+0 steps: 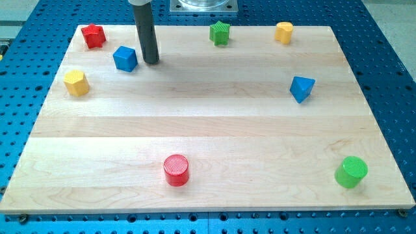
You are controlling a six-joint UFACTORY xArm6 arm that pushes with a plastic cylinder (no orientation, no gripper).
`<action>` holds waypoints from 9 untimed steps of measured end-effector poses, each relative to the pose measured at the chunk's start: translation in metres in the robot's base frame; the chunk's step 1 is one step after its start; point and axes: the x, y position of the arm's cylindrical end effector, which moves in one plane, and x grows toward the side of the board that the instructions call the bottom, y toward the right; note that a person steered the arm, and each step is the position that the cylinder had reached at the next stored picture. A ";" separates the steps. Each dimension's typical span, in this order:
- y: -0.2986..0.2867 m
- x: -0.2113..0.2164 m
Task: Move the cube diagonally to the green star
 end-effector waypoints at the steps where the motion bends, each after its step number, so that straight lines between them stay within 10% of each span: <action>1: -0.040 -0.024; 3: -0.062 -0.010; 7: 0.184 0.192; 9: 0.239 0.205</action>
